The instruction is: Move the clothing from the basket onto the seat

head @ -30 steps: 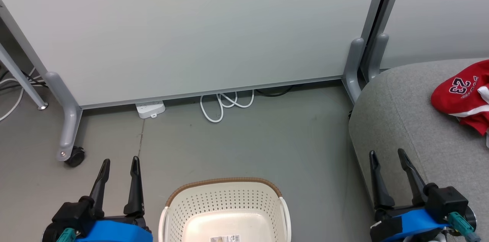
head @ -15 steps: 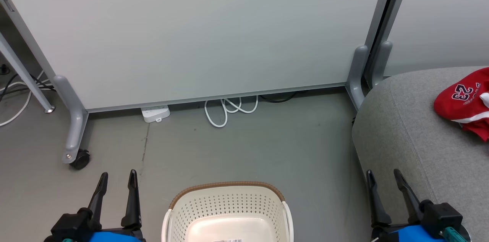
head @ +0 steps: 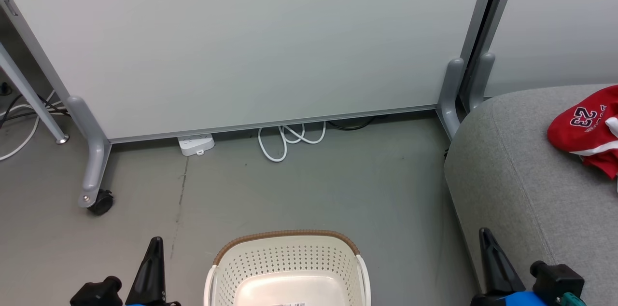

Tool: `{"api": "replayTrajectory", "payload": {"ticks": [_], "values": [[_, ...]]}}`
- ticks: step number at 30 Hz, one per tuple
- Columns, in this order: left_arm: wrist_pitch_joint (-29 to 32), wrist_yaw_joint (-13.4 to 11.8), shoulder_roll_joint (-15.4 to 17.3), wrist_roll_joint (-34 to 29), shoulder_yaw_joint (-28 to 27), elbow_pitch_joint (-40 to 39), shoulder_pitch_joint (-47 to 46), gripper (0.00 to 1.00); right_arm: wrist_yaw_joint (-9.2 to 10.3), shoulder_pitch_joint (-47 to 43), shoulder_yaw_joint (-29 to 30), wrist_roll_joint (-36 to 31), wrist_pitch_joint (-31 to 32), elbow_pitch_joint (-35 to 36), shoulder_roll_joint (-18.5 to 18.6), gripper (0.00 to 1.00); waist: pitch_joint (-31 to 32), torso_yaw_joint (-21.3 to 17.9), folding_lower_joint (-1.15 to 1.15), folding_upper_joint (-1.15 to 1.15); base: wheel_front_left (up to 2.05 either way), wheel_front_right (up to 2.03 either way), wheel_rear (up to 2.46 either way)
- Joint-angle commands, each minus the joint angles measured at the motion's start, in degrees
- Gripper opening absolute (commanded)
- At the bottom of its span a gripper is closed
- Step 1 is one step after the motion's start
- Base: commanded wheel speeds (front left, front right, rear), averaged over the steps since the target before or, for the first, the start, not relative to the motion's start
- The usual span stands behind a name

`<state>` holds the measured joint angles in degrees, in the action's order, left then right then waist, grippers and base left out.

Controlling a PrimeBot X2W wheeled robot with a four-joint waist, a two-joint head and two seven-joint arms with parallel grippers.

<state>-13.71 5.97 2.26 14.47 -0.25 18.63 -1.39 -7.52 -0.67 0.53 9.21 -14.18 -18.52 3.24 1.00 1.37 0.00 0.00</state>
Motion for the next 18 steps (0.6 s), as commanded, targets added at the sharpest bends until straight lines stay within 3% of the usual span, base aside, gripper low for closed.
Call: {"api": "replayTrajectory", "payload": {"ticks": [1, 18], "values": [[0.5, 0.1, 0.3, 1.9, -0.7, -0.7, -1.2, 0.00, 0.00, 0.8, 0.4, 2.2, 0.4, 0.8, 0.0, 0.00, 0.0, 0.0, 0.00, 0.00, 0.00, 0.00, 0.00], [4.7, 0.4, 0.4, 19.0, -1.7, -1.9, -2.0, 0.00, 0.01, 2.3, 1.6, 20.4, 4.9, 1.8, -0.1, 0.00, -0.2, -0.2, 0.00, 0.00, 0.00, 0.00, 0.00]]}}
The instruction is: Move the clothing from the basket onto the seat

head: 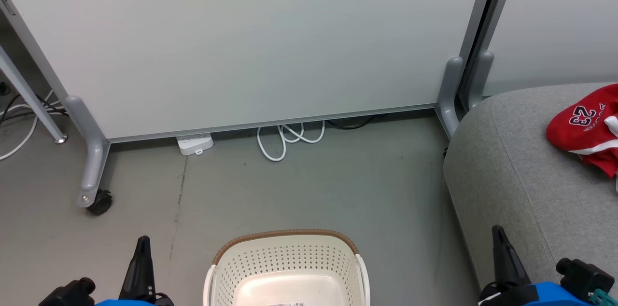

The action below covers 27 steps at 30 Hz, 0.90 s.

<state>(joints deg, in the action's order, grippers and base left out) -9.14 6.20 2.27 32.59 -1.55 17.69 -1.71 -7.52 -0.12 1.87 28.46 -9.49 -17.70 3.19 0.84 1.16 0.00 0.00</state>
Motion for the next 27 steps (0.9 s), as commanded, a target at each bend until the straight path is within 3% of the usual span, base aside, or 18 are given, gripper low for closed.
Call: {"api": "replayTrajectory", "payload": {"ticks": [1, 27], "values": [[0.3, 0.2, 0.4, 1.8, -0.4, -1.1, -1.7, 0.00, 0.01, 1.8, 0.3, 2.1, 0.4, 1.1, 0.0, 0.00, 0.0, 0.0, 0.00, 0.00, 0.00, 0.00, 0.00], [5.7, 0.6, 0.5, 22.0, -2.1, -2.0, -3.1, 0.00, 0.02, 3.8, 1.8, 23.7, 5.9, 2.0, -0.1, 0.00, -0.2, -0.3, 0.00, 0.00, 0.00, 0.00, 0.00]]}}
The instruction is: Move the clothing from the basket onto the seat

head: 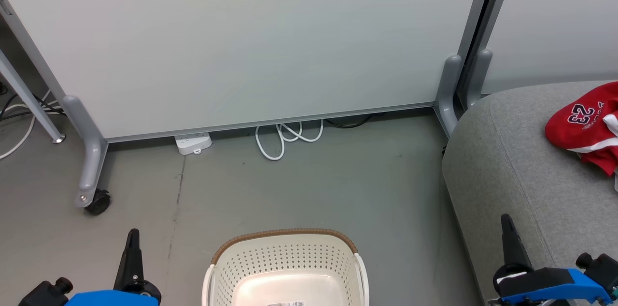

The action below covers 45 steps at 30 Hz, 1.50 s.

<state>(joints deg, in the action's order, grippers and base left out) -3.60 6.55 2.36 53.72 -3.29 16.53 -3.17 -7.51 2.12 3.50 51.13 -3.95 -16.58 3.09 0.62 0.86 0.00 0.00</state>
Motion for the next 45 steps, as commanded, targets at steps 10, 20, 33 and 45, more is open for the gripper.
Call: {"api": "replayTrajectory", "payload": {"ticks": [10, 20, 33, 45], "values": [[1.9, 0.4, 0.5, 7.4, -0.9, -1.1, -2.0, 0.00, 0.01, 2.1, 0.7, 7.9, 2.1, 1.1, -0.1, 0.00, -0.1, -0.1, 0.00, 0.00, 0.00, 0.00, 0.00], [3.5, 0.6, 0.5, 13.2, -1.4, -1.3, -2.4, 0.00, 0.02, 2.7, 1.2, 14.2, 3.7, 1.4, -0.1, 0.00, -0.2, -0.2, 0.00, 0.00, 0.00, 0.00, 0.00], [5.3, 0.7, 0.6, 20.1, -1.9, -1.6, -2.8, 0.00, 0.02, 3.3, 1.7, 21.5, 5.7, 1.7, -0.2, 0.00, -0.3, -0.4, 0.00, 0.00, 0.00, 0.00, 0.00], [7.1, 0.8, 0.6, 26.3, -2.5, -1.8, -3.1, 0.00, 0.02, 3.9, 2.2, 28.1, 7.4, 1.9, -0.2, 0.00, -0.4, -0.5, 0.00, 0.00, 0.00, 0.00, 0.00]]}}
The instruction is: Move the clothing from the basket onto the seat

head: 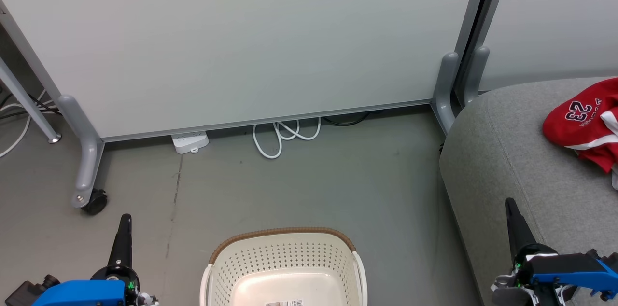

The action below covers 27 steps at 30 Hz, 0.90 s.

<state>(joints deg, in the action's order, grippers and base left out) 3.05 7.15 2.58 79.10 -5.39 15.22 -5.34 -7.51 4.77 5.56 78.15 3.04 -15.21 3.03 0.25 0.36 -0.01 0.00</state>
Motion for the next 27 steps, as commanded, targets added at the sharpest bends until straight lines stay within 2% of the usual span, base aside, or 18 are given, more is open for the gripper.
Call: {"api": "replayTrajectory", "payload": {"ticks": [1, 27], "values": [[0.4, 0.2, 0.4, 0.9, -0.4, -0.5, -1.0, 0.00, 0.02, 1.3, 0.2, 1.1, 0.4, 0.5, -0.1, 0.00, 0.0, 0.0, 0.00, 0.00, 0.00, 0.00, 0.00], [3.3, 0.5, 0.5, 11.6, -1.3, -0.8, -1.6, 0.00, 0.03, 2.1, 1.0, 12.4, 3.2, 0.9, -0.2, 0.00, -0.2, -0.3, 0.00, 0.00, 0.00, 0.00, 0.00]]}}
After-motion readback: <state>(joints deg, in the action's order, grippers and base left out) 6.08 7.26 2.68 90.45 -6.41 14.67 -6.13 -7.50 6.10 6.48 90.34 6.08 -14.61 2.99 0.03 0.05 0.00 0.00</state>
